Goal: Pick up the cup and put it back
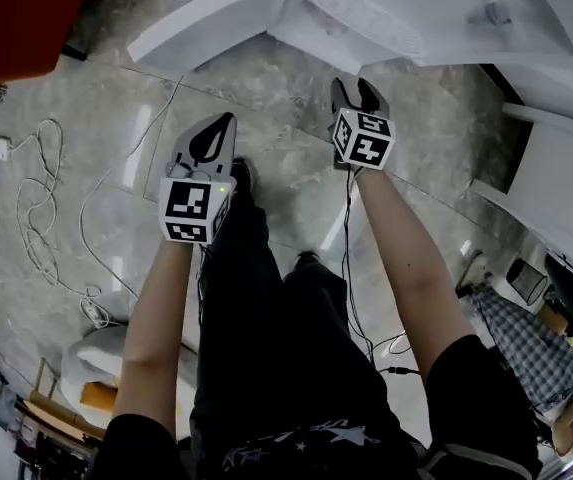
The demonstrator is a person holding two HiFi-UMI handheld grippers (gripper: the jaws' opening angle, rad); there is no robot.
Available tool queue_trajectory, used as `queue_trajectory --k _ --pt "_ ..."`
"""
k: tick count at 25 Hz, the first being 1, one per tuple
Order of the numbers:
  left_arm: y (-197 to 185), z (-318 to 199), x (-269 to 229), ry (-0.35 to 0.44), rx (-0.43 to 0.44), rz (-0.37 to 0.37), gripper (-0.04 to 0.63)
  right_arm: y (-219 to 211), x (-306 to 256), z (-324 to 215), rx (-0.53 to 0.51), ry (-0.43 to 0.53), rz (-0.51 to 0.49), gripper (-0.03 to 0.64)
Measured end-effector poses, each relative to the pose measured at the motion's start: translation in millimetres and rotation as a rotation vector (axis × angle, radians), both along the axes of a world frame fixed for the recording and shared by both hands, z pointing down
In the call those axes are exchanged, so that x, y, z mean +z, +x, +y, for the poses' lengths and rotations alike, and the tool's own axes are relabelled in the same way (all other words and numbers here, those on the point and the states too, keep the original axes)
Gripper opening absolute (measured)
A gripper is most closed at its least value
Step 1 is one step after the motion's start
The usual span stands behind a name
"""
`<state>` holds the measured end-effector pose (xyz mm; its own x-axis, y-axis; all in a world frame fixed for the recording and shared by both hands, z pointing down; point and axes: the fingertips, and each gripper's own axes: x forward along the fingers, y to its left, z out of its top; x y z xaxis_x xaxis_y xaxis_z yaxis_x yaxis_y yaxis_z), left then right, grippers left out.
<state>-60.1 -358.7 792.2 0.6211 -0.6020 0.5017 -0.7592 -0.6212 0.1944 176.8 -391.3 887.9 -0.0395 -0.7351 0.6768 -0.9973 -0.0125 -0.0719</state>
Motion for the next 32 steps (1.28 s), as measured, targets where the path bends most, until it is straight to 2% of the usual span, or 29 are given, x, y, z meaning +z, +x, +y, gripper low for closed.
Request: queue_trajectory --k 7,11,14,17,20,23,26,32 --pt "-8.9 -52.5 83.7 0.055 0.012 -0.013 0.009 15.2 95.8 -70.0 0.02 0.047 0.065 0.192" --pt "-9.9 -79.2 119.4 0.081 0.002 -0.004 0.009 21.3 130.9 -109.9 0.068 0.066 0.047 0.192" --pt "-7.3 -93.2 138.6 0.129 0.033 -0.02 0.009 31.7 152.3 -131.7 0.125 0.079 0.031 0.187" --pt "-9.3 -100.2 151.1 0.154 0.049 -0.025 0.009 34.7 166.3 -147.6 0.13 0.102 0.041 0.174" --pt "-7.1 -103.5 155.1 0.182 0.06 -0.013 0.009 39.6 169.1 -160.2 0.114 0.128 0.101 0.108" --pt "-5.2 -99.7 148.4 0.225 0.087 -0.039 0.009 41.4 173.2 -162.9 0.096 0.099 0.12 0.058" --pt "-4.3 -92.0 131.5 0.256 0.108 -0.061 0.009 39.8 165.2 -157.3 0.079 0.063 0.086 0.049" --pt "-6.5 -53.6 67.6 0.214 0.062 -0.04 0.009 17.3 115.7 -99.3 0.028 0.013 0.009 0.046"
